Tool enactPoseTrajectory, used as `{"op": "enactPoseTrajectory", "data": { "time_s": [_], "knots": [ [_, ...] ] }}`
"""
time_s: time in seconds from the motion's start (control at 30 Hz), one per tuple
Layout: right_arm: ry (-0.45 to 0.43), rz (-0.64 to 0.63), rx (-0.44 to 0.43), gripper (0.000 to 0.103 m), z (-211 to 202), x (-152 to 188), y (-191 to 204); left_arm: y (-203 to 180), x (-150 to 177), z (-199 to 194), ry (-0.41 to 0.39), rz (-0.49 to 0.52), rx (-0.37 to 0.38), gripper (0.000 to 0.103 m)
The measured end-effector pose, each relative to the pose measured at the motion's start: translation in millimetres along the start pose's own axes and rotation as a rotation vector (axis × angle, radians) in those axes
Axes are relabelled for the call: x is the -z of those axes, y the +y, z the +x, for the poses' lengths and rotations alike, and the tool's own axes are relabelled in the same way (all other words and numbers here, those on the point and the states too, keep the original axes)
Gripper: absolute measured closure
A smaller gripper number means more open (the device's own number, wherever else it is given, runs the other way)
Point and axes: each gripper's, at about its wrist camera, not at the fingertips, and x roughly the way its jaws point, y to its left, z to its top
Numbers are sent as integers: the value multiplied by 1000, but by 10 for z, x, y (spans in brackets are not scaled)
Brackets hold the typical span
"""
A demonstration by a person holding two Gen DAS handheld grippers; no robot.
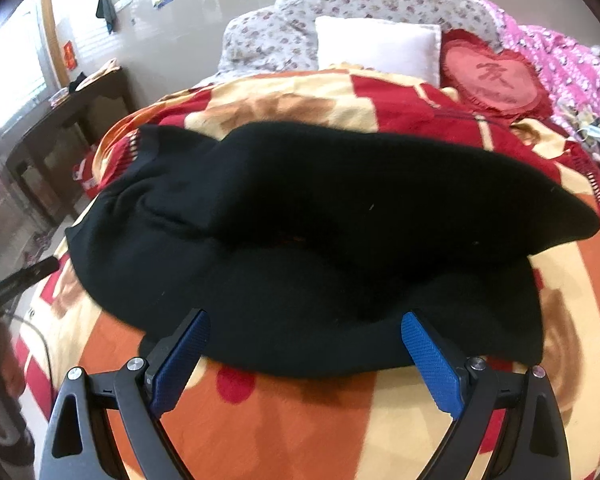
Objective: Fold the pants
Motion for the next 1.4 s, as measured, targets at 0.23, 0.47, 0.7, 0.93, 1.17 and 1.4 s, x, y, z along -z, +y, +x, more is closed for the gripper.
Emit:
{"op": "enactPoseTrajectory", "data": {
  "time_s": [0.23,0.47,0.7,0.93,1.17,1.4],
  "knots": [
    [50,-9,-86,7,-38,221,4,-112,-104,278,47,-11,23,41],
    [124,132,-130,10,134,341,-246,-149,-217,406,52,-43,38,41],
    [34,208,-202,31,311,120,-310,-147,-261,423,38,-65,82,89],
    [-27,237,-270,85,410,71,-313,-94,-232,118,-47,-75,110,98],
    [-61,169,-287,92,54,142,-199,-37,-105,-98,-60,-34,107,98],
    [-57,148,-275,94,14,159,-133,144,-21,-61,-38,-66,101,99]
  ]
}}
